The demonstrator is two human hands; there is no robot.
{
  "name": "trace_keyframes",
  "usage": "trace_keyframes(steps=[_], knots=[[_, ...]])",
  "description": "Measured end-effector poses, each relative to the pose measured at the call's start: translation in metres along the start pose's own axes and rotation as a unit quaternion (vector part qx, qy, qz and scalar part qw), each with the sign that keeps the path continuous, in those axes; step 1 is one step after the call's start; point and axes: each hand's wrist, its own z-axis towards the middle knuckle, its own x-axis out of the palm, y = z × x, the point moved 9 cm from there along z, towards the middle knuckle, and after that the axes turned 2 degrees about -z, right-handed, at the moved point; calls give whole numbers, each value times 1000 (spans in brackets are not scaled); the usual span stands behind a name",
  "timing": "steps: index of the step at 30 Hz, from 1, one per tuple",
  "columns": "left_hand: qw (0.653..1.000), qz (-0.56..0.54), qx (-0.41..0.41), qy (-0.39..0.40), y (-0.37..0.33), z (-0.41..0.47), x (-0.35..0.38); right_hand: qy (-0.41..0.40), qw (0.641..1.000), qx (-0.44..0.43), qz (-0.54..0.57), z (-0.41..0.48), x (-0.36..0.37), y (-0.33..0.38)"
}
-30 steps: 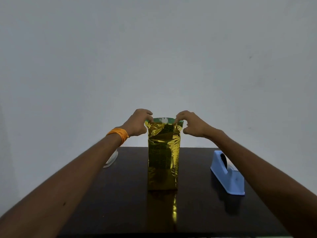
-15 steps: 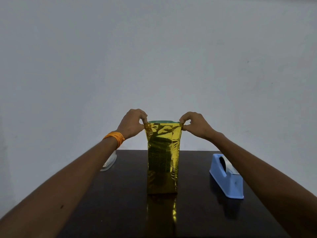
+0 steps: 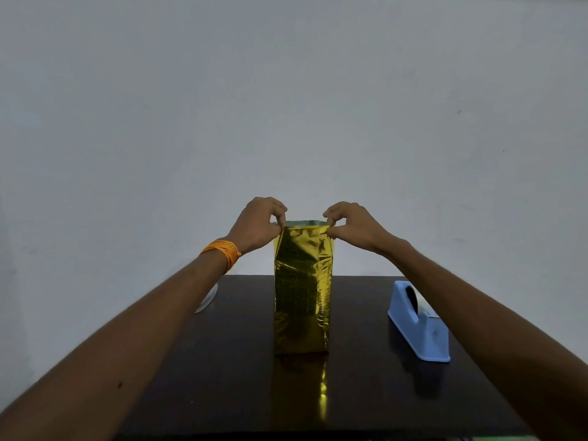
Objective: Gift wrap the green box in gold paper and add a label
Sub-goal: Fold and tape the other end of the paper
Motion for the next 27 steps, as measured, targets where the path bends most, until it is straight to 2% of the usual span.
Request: trace_keyframes(steps=[5,8,14,19,27], knots=[[991,-63,-42,-108,7,-4,-21,-106,992,30,69,-7,-25,-5],[979,-102,-55,-170,5,-9,-28,-116,988,48,93,-19,-31,-13],[971,-89,13,-221,-47,-21,-8,-130,982,109,83,-53,-38,-43],[972,-144,54,-180,-105,-22,49,-148,974,167,42,-94,-57,-83],[976,-214,-11,-26,-128,-21,178,-148,948,282,9,-162,-83,-158]])
